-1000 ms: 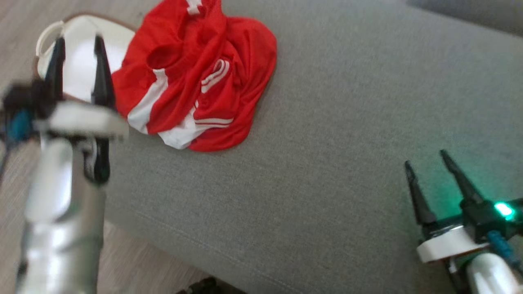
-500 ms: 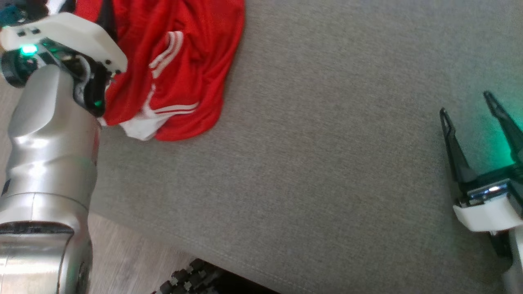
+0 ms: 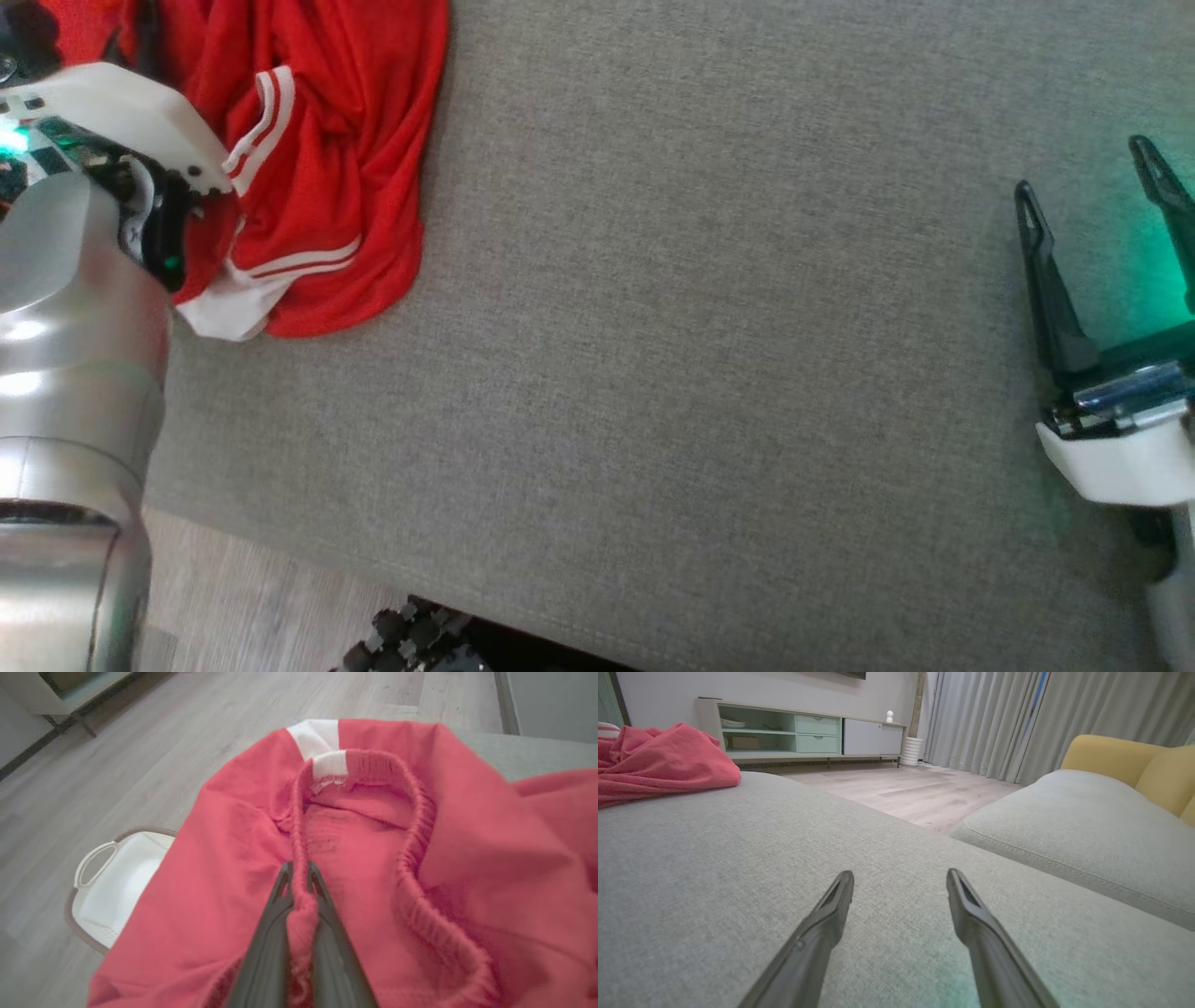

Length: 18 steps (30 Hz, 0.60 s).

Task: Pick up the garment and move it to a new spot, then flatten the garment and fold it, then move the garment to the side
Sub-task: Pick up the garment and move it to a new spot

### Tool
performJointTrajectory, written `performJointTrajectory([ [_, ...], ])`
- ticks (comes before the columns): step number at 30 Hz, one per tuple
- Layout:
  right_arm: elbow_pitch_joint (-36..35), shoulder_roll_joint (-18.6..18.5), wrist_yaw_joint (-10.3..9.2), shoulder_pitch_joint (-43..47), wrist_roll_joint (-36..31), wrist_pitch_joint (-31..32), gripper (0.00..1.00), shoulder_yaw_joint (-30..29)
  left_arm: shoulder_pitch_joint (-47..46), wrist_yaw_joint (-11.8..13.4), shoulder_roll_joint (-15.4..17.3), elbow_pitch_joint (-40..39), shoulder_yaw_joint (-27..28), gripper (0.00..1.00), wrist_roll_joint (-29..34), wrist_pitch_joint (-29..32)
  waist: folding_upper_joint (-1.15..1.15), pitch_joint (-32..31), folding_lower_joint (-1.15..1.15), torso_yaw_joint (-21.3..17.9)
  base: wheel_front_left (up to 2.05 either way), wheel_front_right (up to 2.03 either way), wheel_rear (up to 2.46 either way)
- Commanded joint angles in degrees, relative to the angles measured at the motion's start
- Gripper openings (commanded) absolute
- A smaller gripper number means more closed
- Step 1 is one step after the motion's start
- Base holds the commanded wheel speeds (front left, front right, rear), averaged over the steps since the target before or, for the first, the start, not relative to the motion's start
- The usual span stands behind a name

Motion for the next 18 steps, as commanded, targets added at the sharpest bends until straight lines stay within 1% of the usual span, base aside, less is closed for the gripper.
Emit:
performJointTrajectory([
  [1, 4.5, -0.7, -0.05, 1.6, -0.3, 1.0, 1.00, 0.1, -2.0, 0.1, 4.7, -0.6, 0.5, 0.00, 0.8, -1.2, 0.00, -0.6, 0.00, -0.3, 0.00, 0.00, 0.00],
  [5, 5.4, 1.2, -0.05, 0.4, 0.1, 1.0, 1.00, 0.9, -4.0, 0.1, 7.3, -0.4, -2.2, 0.00, 3.4, -6.0, 0.00, -3.3, 0.00, -1.3, 0.00, 0.00, 0.00],
  [10, 7.2, 4.4, -0.05, -0.4, 1.0, 1.0, 1.00, 1.9, -7.4, 0.5, 10.5, -1.6, -6.2, 0.00, 8.3, -10.3, 0.00, -9.0, 0.00, -3.0, 0.00, 0.00, 0.00],
  [14, 8.3, 8.1, -0.05, -0.5, 1.8, 1.0, 1.00, 2.7, -10.1, 1.0, 12.7, -4.8, -9.6, 0.00, 12.5, -11.6, 0.00, -15.0, 0.00, -5.2, 0.00, 0.00, 0.00],
  [18, 9.6, 11.7, -0.05, 0.9, 2.7, 1.0, 1.00, 3.6, -11.9, 0.6, 13.6, -8.0, -13.0, 0.00, 15.3, -11.8, 0.00, -22.0, 0.00, -8.2, 0.00, 0.00, 0.00],
])
